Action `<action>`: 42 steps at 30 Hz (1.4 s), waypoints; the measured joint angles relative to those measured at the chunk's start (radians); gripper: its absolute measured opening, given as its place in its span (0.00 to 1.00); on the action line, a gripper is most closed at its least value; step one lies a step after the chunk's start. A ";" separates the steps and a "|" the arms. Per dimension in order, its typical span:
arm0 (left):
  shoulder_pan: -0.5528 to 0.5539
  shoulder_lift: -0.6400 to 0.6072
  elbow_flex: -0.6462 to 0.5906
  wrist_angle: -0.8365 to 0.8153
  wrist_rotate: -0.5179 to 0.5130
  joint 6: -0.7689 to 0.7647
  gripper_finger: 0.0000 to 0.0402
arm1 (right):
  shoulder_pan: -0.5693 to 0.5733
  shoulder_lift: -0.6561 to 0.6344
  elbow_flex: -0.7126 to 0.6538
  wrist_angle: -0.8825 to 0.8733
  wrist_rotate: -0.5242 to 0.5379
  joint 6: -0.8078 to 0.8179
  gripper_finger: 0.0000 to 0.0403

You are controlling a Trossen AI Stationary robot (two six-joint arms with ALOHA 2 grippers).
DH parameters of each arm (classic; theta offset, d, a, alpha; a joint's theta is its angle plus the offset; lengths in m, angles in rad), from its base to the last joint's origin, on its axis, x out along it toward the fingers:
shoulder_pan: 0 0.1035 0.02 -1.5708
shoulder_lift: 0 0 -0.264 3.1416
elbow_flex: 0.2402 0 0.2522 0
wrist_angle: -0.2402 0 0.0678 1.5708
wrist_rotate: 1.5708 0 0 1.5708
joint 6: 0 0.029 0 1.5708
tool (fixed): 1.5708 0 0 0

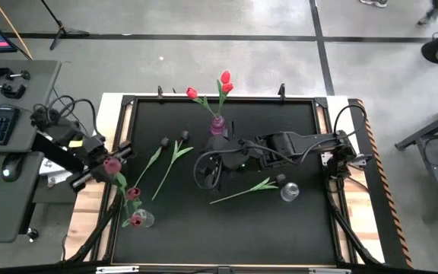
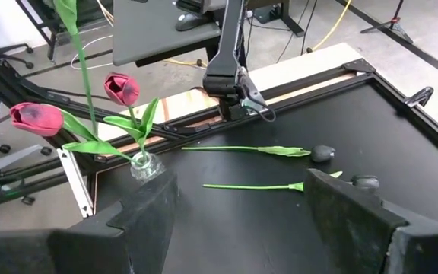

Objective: Sort flowers into vase by color
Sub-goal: Put the red tulip into the left transparent vase

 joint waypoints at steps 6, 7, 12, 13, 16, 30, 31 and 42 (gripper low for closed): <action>-0.145 -0.090 -0.093 0.059 -0.192 0.010 0.00 | 0.000 0.000 0.000 -0.018 0.000 0.000 0.67; -0.168 -0.099 -0.108 0.051 -0.221 0.011 0.00 | 0.000 0.000 0.000 -0.019 0.000 0.002 0.67; -0.267 -0.125 -0.152 0.059 -0.327 0.024 0.00 | 0.000 0.000 0.000 -0.020 0.000 0.018 0.67; -0.283 -0.125 -0.158 0.057 -0.347 0.035 0.00 | 0.000 0.000 0.000 -0.019 0.000 0.018 0.67; -0.322 -0.124 -0.177 0.075 -0.408 0.091 0.00 | 0.000 0.000 0.000 -0.019 0.000 0.034 0.67; -0.413 -0.137 -0.219 0.012 -0.519 0.171 0.00 | 0.000 0.000 0.000 -0.015 0.012 0.132 0.67; -0.418 -0.144 -0.218 0.013 -0.520 0.181 0.00 | 0.000 0.000 0.000 -0.011 0.013 0.132 0.67; -0.443 -0.211 -0.207 -0.018 -0.488 0.195 0.00 | 0.002 0.000 0.000 -0.002 0.019 0.176 0.67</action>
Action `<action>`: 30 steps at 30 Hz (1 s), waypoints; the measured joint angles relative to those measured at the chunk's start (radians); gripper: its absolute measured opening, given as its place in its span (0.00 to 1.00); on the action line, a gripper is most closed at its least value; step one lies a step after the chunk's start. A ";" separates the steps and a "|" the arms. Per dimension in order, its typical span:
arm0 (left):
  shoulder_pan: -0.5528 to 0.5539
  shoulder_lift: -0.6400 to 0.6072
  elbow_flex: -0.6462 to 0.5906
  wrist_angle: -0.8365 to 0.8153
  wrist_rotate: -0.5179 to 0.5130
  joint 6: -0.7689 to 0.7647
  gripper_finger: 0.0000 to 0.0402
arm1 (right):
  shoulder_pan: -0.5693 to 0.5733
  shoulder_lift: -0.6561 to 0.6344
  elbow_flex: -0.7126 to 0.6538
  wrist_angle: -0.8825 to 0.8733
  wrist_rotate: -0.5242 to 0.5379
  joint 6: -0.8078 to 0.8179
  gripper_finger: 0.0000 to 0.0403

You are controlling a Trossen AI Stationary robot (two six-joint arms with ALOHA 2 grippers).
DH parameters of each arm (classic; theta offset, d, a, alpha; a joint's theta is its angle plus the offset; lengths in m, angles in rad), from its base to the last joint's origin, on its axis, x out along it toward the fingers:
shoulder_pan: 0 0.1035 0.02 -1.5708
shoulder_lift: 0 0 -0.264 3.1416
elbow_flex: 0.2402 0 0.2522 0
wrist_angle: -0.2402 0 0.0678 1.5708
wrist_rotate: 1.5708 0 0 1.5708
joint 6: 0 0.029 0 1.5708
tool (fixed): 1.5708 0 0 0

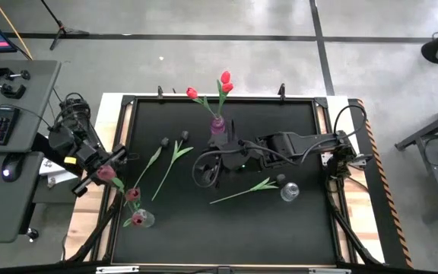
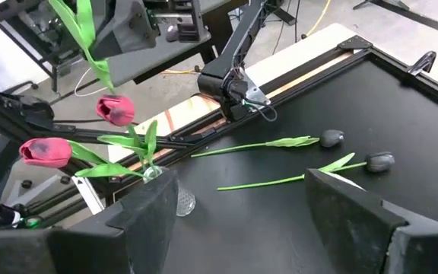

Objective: Sort flowers into vase by color
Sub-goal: Put the red tulip into the left transparent vase

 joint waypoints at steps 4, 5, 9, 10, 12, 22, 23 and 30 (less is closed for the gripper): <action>0.000 0.002 0.000 -0.057 0.000 -0.021 0.00 | 0.000 0.000 0.000 0.007 0.016 0.015 0.67; 0.000 0.007 0.000 -0.065 0.000 -0.026 0.00 | 0.000 0.000 0.000 0.007 0.019 0.015 0.67; 0.000 0.022 0.000 -0.064 -0.003 -0.010 0.00 | 0.000 0.000 0.000 0.007 0.021 0.016 0.67; 0.000 0.023 0.000 -0.052 -0.004 0.004 0.00 | 0.000 0.000 0.000 0.007 0.028 0.016 0.67; 0.000 0.024 0.000 -0.020 -0.004 0.038 0.00 | 0.000 0.000 0.000 0.008 0.042 0.018 0.67; 0.000 0.024 0.000 0.034 -0.003 0.074 0.00 | 0.001 0.000 0.000 0.008 0.045 0.038 0.67; 0.000 0.024 0.000 0.030 -0.002 0.067 0.00 | 0.001 0.000 0.000 0.008 0.045 0.038 0.67; 0.000 0.035 0.000 -0.019 -0.007 0.044 0.00 | 0.001 0.000 0.000 0.008 0.045 0.039 0.67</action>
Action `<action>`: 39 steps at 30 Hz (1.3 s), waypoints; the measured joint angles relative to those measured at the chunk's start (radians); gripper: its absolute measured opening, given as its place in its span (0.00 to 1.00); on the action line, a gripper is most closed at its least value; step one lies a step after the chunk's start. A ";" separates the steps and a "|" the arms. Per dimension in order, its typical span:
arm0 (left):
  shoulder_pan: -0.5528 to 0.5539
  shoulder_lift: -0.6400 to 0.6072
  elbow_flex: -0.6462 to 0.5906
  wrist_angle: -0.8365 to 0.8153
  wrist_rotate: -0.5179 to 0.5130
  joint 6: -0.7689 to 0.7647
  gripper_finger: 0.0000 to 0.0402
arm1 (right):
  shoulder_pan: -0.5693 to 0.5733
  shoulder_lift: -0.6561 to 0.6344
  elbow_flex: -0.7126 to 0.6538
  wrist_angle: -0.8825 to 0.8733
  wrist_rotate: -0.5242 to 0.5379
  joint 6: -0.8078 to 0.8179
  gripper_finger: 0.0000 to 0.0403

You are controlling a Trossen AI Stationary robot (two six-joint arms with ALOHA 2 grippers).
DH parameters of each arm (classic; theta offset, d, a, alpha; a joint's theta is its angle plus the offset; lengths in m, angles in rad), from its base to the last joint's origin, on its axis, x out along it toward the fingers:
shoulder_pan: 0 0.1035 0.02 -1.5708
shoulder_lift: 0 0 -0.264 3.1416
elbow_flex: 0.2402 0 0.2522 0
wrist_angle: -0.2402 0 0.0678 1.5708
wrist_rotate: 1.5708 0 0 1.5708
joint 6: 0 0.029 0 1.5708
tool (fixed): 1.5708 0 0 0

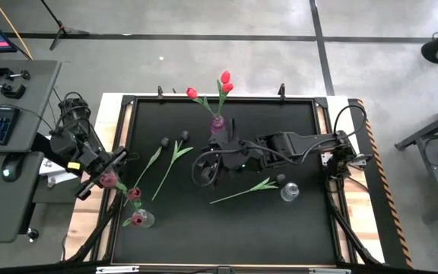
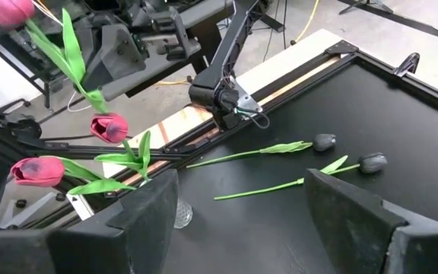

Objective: Sort flowers into vase by color
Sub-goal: Put the red tulip into the left transparent vase, then put the right black tulip into the right transparent vase

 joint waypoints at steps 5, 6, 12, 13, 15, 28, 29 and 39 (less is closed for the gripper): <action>0.000 0.027 0.000 -0.005 -0.001 -0.003 0.00 | 0.000 0.000 0.000 0.000 0.000 0.002 0.67; 0.000 0.033 0.000 -0.004 -0.001 -0.003 0.00 | 0.000 0.000 0.000 0.000 0.000 0.002 0.67; 0.000 0.065 0.000 -0.004 -0.002 -0.037 0.00 | 0.000 0.000 0.000 0.000 0.001 0.002 0.67; 0.000 0.066 0.000 -0.008 -0.001 -0.049 0.00 | 0.000 0.000 0.000 0.000 0.001 0.002 0.67; 0.000 0.066 0.000 -0.011 0.008 -0.073 0.00 | 0.000 0.000 0.000 0.000 0.001 0.002 0.67; 0.000 0.066 0.000 -0.021 0.057 -0.109 0.16 | 0.000 0.000 0.000 0.000 0.000 0.002 0.67; 0.000 0.066 0.000 -0.021 0.057 -0.109 0.19 | 0.001 0.000 0.000 0.000 0.001 0.002 0.67; 0.000 0.065 0.000 -0.003 0.082 -0.136 0.45 | 0.001 0.000 0.000 -0.001 0.000 0.002 0.67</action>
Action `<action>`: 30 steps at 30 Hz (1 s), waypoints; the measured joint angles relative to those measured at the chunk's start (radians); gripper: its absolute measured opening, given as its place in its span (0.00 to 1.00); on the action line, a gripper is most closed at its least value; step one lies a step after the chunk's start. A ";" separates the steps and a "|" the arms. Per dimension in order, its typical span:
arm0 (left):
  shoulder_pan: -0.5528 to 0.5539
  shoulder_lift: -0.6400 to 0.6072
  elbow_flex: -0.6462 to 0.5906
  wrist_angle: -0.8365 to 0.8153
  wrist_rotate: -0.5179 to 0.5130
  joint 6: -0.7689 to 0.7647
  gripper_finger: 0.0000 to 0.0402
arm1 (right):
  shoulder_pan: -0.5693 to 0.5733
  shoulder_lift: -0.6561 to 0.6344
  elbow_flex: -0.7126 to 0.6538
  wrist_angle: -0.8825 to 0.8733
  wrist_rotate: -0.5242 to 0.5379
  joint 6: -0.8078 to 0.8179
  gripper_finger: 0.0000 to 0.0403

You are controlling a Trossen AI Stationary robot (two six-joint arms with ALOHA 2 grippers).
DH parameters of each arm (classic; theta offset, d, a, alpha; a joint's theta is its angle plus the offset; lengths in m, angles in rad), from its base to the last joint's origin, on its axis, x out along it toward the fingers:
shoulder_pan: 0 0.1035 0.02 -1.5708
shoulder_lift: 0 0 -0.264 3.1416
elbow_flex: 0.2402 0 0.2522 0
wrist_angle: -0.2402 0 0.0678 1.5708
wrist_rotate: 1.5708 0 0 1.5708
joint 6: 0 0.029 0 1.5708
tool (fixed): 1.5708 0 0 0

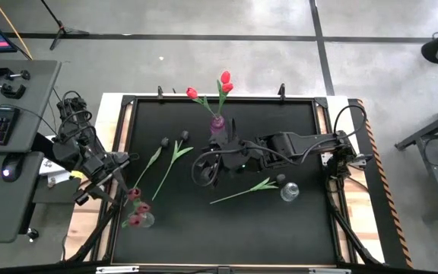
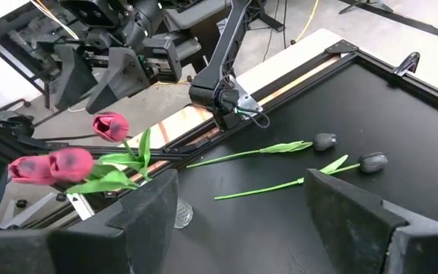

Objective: Sort flowers into vase by color
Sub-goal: Put the right black tulip into the right transparent vase

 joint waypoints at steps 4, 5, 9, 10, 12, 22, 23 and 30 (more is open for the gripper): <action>0.000 -0.001 0.000 0.083 0.005 0.016 0.50 | 0.000 0.000 0.000 0.000 0.000 0.000 0.67; 0.000 -0.002 0.000 0.112 0.005 0.033 0.51 | 0.000 0.000 0.000 0.000 0.000 0.000 0.67; 0.000 -0.002 0.000 0.253 -0.019 0.111 0.51 | 0.000 0.000 0.000 0.003 0.000 0.002 0.67; 0.001 -0.001 0.000 0.284 -0.037 0.137 0.51 | 0.000 0.000 0.000 0.007 0.000 0.005 0.67; 0.001 0.000 0.003 0.328 -0.111 0.197 0.51 | 0.000 0.000 0.000 0.008 0.000 0.029 0.67; 0.064 0.105 0.203 0.328 -0.581 0.335 0.52 | -0.072 0.000 0.000 -0.227 0.114 0.288 0.67; 0.076 0.117 0.231 0.328 -0.606 0.330 0.52 | -0.085 0.000 0.000 -0.283 0.112 0.324 0.67; 0.156 0.186 0.384 0.295 -0.611 0.319 0.52 | -0.187 0.000 -0.133 -0.466 -0.074 0.291 0.67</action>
